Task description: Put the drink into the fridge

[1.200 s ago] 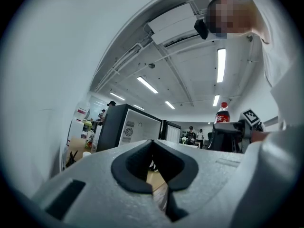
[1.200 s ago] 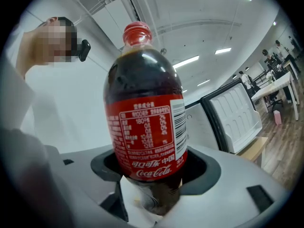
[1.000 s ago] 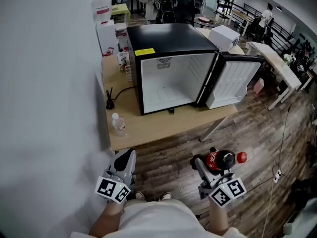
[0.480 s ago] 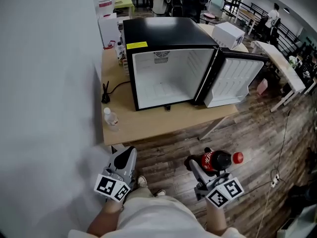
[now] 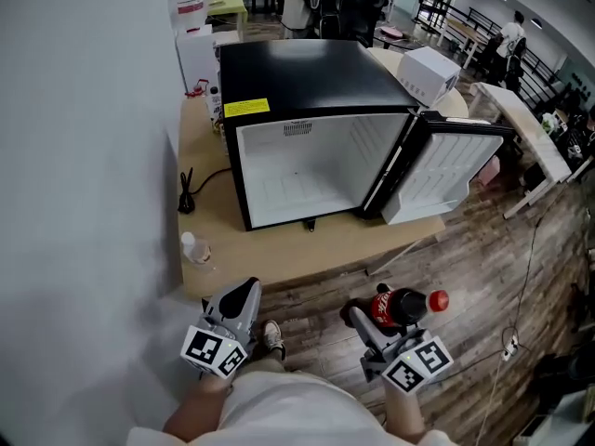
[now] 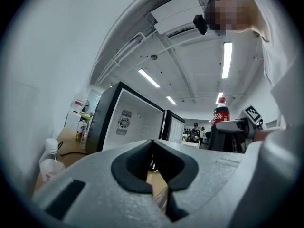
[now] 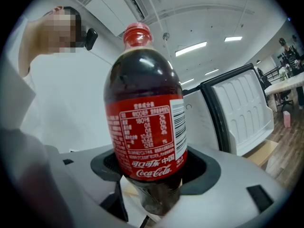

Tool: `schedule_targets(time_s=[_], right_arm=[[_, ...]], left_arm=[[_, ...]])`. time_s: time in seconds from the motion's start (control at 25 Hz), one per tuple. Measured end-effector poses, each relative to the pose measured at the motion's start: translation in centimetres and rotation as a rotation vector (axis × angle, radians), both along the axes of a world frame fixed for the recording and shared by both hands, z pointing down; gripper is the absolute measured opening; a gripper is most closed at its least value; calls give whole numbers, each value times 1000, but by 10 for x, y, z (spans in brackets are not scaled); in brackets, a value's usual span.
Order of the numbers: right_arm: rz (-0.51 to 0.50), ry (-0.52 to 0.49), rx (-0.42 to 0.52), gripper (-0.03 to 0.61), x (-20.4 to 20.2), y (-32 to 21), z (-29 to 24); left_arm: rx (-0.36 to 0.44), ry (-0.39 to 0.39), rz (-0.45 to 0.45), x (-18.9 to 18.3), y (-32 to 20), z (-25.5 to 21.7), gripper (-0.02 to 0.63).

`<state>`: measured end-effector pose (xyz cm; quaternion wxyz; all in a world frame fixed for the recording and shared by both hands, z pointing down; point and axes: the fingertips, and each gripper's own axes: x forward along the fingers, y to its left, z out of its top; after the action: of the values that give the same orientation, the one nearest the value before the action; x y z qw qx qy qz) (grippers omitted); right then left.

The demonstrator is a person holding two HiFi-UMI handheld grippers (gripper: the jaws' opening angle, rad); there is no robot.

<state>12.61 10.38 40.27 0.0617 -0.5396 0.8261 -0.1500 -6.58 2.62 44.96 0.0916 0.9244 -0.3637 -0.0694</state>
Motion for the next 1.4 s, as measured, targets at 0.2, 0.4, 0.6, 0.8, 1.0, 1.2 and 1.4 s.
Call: schedule_targets(time_s=[0.2,0.4,0.6,0.8,1.0,1.2,1.4], right_arm=[[-8,6,8,314,0,-57,-13],[21,25,-10,314,3,-102,-11],[40,5,-33,314,6,-130,-1],[24,5,-46,314,13,-148,6],[-24,8,-48,314,26,-171,8],[-79,20,-48,314,35,-191,9],[-129,46,-40,314,36,-214,15]], left_arm=[[4,13,62,21,-58,-3,12],[-20,41,136,45,-99,3,12],[-22,39,182,60,-125,3,12],[-38,26,177,69,-141,10,12],[-38,17,121,76,-153,7,12],[-43,9,66,79,-157,3,12],[-48,4,19,80,-159,4,12]])
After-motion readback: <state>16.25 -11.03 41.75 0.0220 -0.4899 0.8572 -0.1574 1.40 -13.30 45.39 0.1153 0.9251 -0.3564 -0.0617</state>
